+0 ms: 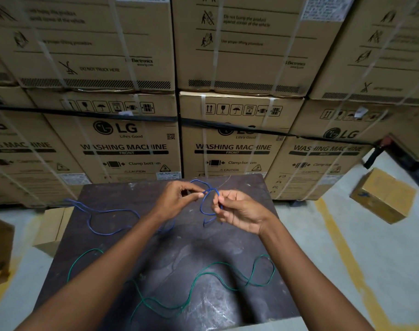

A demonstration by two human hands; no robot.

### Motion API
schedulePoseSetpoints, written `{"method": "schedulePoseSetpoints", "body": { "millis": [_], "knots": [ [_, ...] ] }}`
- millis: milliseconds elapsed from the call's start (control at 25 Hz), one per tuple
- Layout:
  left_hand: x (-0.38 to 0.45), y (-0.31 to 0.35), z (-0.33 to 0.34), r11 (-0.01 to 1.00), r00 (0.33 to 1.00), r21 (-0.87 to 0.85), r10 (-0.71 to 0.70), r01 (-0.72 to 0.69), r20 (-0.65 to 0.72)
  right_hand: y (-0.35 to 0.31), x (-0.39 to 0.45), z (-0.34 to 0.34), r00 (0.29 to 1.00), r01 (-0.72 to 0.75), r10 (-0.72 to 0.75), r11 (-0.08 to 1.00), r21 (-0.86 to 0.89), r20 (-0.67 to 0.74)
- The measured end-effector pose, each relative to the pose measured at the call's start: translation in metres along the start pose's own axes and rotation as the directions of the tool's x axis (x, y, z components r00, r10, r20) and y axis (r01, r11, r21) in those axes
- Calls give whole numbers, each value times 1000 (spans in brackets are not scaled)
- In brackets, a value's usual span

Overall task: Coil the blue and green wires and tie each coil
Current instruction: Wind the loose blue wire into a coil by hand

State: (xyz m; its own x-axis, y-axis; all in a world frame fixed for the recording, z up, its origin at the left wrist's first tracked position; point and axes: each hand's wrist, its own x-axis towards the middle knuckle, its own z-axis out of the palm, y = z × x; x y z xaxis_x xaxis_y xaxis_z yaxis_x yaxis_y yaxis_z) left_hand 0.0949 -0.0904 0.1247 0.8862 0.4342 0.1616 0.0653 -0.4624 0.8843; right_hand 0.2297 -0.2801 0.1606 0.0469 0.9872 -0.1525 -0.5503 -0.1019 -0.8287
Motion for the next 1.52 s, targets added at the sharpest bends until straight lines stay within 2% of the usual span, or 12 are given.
{"method": "schedulePoseSetpoints", "body": {
  "millis": [80,160,280,360,520,680,760,920,1000,1120,1320,1520],
  "knots": [
    [0,4,3,999,1000,-31,11,-12,-12,5,2,5,999,9,-11,998,56,33],
    [-3,5,6,994,1000,-110,-6,3,-26,6,4,11,999,44,-45,994,100,8],
    [-9,10,11,988,999,-152,-28,24,-20,-1,4,19,974,200,-173,960,198,-145],
    [-15,16,16,993,999,-116,-28,30,15,-6,7,18,923,327,-271,927,184,-275],
    [-25,31,21,998,996,-48,-24,28,87,-9,15,11,807,474,-477,875,-100,-348],
    [-30,47,8,980,975,196,0,-44,221,-7,19,4,726,452,-613,767,-455,-312],
    [-32,57,-3,946,964,310,10,-95,266,-6,19,-1,747,384,-621,694,-609,-236],
    [-23,88,-29,896,965,397,109,-200,240,3,14,6,872,244,-473,639,-730,-123],
    [-11,98,-42,910,964,361,124,-205,236,9,10,14,923,226,-377,688,-689,-74],
    [2,104,-55,977,969,139,132,-163,210,6,5,28,955,256,-298,808,-531,7],
    [13,98,-54,976,987,-185,132,-113,95,-6,-4,49,951,308,-306,921,-240,49],
    [14,88,-39,944,998,-328,45,-24,54,-15,-1,65,930,367,-366,928,-67,26]
  ]
}}
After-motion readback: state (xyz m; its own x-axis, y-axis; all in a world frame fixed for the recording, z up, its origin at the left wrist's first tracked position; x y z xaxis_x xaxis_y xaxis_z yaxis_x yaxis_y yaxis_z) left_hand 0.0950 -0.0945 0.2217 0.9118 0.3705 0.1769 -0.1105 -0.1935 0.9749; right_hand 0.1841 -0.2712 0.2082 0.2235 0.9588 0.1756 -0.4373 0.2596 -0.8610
